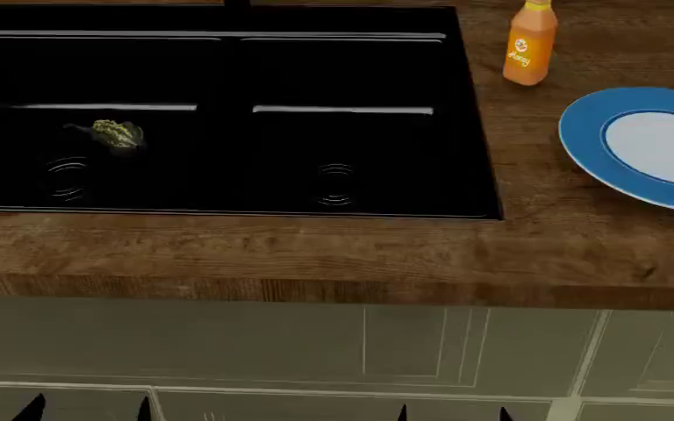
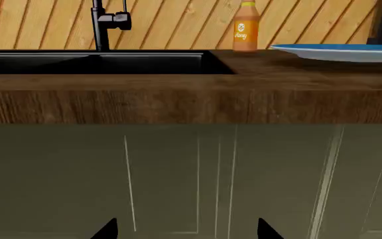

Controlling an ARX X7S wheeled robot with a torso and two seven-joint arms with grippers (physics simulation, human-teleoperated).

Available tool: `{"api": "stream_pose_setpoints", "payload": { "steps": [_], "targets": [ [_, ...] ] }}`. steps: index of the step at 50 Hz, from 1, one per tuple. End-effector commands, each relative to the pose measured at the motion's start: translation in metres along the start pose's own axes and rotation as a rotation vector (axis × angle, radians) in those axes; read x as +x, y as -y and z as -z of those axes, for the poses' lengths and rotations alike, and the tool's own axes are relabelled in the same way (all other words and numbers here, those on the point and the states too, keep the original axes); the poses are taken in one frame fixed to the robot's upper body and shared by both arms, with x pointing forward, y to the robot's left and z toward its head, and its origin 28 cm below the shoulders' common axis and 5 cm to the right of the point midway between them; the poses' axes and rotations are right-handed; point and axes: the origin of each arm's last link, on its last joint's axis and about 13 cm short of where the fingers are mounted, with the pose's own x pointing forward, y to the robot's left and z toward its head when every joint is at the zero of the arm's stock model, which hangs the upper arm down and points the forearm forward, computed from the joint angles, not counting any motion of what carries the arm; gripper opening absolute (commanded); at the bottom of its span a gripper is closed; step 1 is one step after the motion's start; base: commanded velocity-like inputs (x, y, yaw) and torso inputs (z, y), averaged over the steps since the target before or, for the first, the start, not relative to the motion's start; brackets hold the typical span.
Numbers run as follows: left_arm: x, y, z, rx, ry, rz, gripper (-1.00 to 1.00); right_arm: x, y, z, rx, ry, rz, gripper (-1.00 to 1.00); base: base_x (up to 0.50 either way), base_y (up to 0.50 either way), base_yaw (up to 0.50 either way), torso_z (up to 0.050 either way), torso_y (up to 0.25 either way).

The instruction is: Pick the squash from the sink and place it on the plate located on the counter

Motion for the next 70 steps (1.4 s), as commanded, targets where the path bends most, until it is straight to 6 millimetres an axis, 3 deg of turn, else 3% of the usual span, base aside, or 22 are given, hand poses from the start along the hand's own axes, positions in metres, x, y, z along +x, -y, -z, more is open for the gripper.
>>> {"api": "stream_pose_setpoints", "payload": {
  "steps": [1,6,13,57,70],
  "targets": [
    [0.000,0.000,0.000,0.000,0.000,0.000,1.00,0.000,0.000,0.000,-0.009,0.000,0.000,1.00,0.00,0.00,0.00,0.000,0.000],
    [-0.006,0.009,-0.011,0.016,0.020,0.067,1.00,-0.008,0.001,-0.007,0.000,-0.001,-0.101,1.00,0.00,0.00,0.00,0.000,0.000],
    [-0.006,0.010,-0.015,0.021,0.043,0.061,1.00,-0.011,0.002,-0.016,-0.005,0.072,-0.066,1.00,0.00,0.17,0.00,0.000,0.000],
    [-0.010,0.006,-0.016,-0.014,0.068,0.052,1.00,-0.011,0.004,-0.013,-0.057,0.099,-0.016,1.00,0.00,0.50,0.00,0.000,0.000],
    [-0.011,0.005,-0.017,-0.023,0.066,0.037,1.00,-0.011,0.005,-0.013,-0.033,0.083,-0.017,1.00,0.00,0.00,0.00,0.000,0.000]
  ]
}}
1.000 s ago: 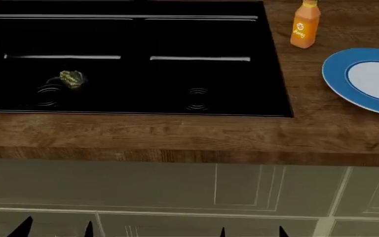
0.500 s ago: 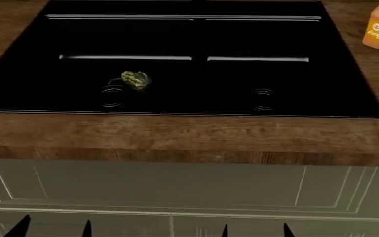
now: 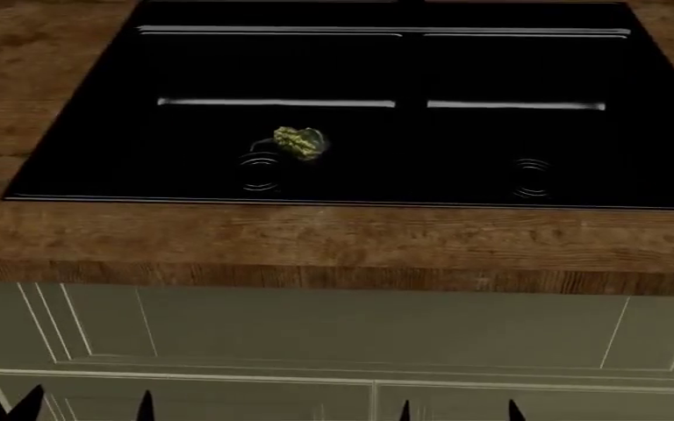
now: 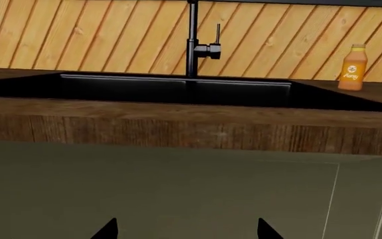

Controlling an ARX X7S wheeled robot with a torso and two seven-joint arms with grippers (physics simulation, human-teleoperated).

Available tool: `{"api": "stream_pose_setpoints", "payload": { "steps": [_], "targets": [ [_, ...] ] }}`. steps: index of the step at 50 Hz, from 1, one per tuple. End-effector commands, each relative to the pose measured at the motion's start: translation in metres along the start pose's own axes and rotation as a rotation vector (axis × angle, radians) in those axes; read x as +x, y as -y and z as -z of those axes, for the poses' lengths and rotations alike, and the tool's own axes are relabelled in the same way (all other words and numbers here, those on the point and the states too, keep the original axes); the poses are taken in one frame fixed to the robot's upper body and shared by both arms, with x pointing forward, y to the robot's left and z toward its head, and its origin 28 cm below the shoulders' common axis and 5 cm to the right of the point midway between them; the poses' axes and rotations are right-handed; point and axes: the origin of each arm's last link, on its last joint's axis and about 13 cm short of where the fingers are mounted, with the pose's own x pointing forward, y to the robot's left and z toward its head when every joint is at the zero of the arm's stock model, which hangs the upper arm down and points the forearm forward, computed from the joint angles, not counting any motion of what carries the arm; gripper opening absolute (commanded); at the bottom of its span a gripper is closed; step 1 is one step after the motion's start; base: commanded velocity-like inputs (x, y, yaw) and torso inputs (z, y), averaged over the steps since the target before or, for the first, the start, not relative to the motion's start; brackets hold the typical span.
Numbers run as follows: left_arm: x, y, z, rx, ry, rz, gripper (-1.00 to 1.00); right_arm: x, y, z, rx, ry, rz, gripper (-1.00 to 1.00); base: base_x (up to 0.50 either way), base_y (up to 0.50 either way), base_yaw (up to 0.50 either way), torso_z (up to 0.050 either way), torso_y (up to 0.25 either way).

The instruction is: Pick the squash from the sink and place it on the plate located on the counter

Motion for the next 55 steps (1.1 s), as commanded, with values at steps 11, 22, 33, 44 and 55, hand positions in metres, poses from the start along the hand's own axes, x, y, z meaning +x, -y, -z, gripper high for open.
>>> {"api": "stream_pose_setpoints", "payload": {
  "steps": [11,22,33,44,55],
  "targets": [
    [-0.003,0.004,-0.025,0.043,0.013,0.019,1.00,0.006,0.001,-0.025,-0.014,-0.002,-0.009,1.00,0.00,0.00,0.00,0.000,0.000],
    [0.016,0.002,-0.094,0.146,0.089,0.048,1.00,0.029,0.004,-0.087,-0.074,0.092,-0.061,1.00,0.00,0.00,0.00,0.000,0.000],
    [0.029,-0.005,-0.143,0.211,0.153,0.011,1.00,0.050,0.009,-0.147,-0.075,0.143,-0.080,1.00,0.00,0.00,0.00,0.000,0.000],
    [0.044,-0.002,-0.182,0.273,0.210,0.045,1.00,0.071,0.013,-0.187,-0.098,0.167,-0.095,1.00,0.00,0.00,0.00,0.000,0.000],
    [0.059,-0.009,-0.215,0.302,0.230,0.026,1.00,0.088,0.016,-0.216,-0.126,0.183,-0.106,1.00,0.00,0.00,0.00,0.000,0.000]
  ]
}}
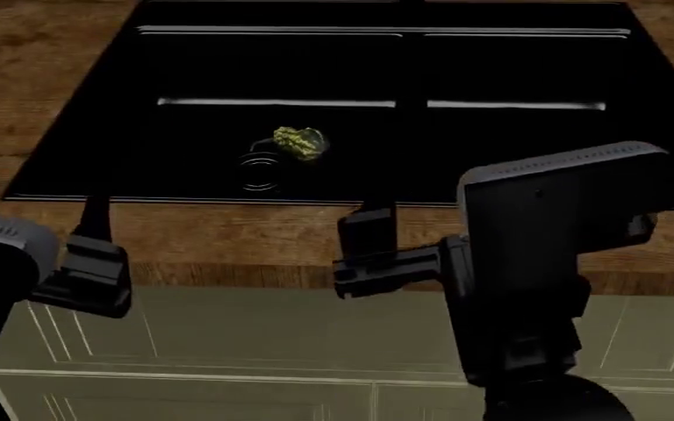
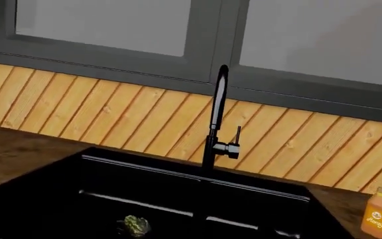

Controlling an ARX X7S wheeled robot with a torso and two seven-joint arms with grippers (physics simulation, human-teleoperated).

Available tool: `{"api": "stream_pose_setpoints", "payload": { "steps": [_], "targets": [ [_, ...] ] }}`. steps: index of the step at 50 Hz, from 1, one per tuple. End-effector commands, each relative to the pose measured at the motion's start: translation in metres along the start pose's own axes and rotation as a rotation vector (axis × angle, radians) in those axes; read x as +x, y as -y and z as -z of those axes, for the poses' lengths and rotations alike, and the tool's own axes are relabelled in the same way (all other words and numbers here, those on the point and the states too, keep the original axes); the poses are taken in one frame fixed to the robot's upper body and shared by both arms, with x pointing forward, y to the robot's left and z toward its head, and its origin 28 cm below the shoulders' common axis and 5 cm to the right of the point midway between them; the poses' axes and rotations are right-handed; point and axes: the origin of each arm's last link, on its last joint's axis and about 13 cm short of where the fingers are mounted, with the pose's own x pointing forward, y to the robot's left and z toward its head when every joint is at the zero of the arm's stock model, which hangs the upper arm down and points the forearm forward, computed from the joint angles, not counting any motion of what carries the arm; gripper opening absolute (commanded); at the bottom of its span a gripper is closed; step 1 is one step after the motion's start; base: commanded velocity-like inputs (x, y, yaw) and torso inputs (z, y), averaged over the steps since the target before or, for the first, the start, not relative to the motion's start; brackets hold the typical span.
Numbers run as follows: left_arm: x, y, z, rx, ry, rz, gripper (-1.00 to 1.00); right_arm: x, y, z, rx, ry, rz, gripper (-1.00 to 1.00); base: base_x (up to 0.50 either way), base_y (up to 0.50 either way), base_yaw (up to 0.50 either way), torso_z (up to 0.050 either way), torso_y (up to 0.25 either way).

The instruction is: Pick the squash from the sink and place it on the plate located on the counter

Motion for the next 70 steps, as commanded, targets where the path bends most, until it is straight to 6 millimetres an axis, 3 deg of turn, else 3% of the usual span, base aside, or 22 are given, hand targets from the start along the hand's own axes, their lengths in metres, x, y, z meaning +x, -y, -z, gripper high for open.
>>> {"api": "stream_pose_setpoints", "payload": {
  "steps": [1,11,16,24,27,70],
  "targets": [
    [0.018,-0.014,-0.028,0.031,0.022,-0.008,1.00,0.018,0.009,-0.030,-0.030,0.032,0.006,1.00,0.00,0.00,0.00,0.000,0.000],
    [0.044,-0.024,-0.029,-0.006,-0.057,0.030,1.00,0.037,0.009,-0.046,-0.055,0.053,-0.015,1.00,0.00,0.00,0.00,0.000,0.000],
    [0.059,-0.028,-0.032,-0.014,-0.076,0.028,1.00,0.057,0.008,-0.054,-0.048,0.045,-0.028,1.00,0.00,0.00,0.00,0.000,0.000],
    [0.093,-0.034,-0.029,-0.022,-0.101,-0.004,1.00,0.093,0.005,-0.049,-0.070,0.036,-0.014,1.00,0.00,0.00,0.00,0.000,0.000],
    [0.095,-0.031,-0.023,-0.039,-0.099,0.002,1.00,0.100,0.005,-0.045,-0.016,0.015,-0.031,1.00,0.00,0.00,0.00,0.000,0.000],
    [0.094,-0.034,-0.018,-0.028,-0.119,-0.003,1.00,0.096,0.007,-0.037,-0.039,-0.006,-0.033,1.00,0.17,0.10,0.00,0.000,0.000]
  ]
}}
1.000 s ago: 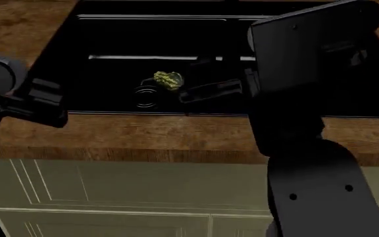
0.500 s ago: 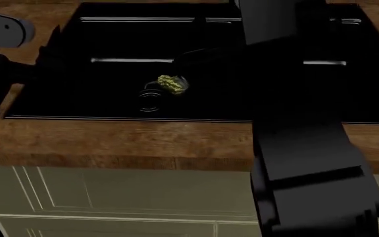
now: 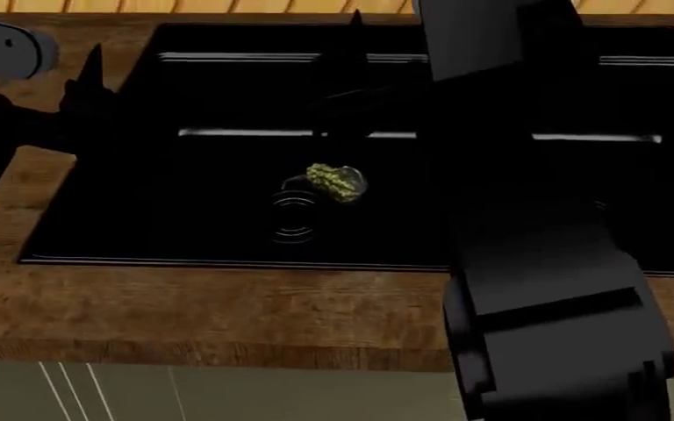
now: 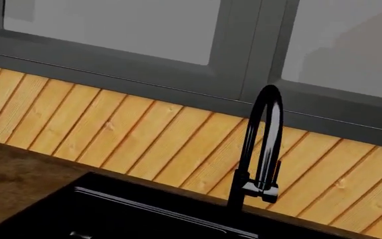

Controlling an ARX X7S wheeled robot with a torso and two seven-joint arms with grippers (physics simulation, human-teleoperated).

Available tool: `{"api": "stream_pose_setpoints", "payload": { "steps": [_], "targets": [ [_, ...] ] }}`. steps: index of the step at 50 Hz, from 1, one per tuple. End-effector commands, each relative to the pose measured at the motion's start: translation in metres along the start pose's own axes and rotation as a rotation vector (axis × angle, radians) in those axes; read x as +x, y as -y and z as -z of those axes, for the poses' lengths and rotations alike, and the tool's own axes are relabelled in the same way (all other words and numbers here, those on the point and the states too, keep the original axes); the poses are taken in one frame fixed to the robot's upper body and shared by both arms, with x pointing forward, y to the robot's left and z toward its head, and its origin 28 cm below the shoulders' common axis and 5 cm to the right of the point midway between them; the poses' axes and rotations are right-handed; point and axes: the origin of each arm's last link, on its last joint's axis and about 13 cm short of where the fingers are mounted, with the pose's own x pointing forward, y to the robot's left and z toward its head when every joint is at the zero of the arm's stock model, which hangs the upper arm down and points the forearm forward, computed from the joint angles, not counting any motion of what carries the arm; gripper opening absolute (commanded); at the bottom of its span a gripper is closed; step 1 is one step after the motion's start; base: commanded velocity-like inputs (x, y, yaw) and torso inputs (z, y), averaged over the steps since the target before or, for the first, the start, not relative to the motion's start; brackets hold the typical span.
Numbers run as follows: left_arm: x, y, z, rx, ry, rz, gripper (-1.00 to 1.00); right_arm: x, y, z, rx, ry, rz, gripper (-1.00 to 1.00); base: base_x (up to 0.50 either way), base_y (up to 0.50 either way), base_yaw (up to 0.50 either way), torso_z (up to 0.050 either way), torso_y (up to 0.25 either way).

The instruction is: Pick the squash from the sink and place it on the plate located on the counter

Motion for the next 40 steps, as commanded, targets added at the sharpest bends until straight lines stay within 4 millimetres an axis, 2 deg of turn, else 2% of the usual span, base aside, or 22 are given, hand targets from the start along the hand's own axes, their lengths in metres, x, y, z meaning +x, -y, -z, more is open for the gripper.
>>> {"api": "stream_pose_setpoints", "payload": {
  "steps": [1,40],
  "targets": [
    [0.0023,-0.0006,-0.0012,0.004,-0.003,0.004,1.00,0.0006,0.0008,-0.0008,-0.009,0.011,0.013,1.00,0.27,0.00,0.00,0.000,0.000],
    [0.0058,-0.0002,0.0001,-0.023,-0.017,0.004,1.00,0.0008,0.0026,-0.0011,-0.019,0.004,0.004,1.00,0.26,0.00,0.00,0.000,0.000]
  ]
}}
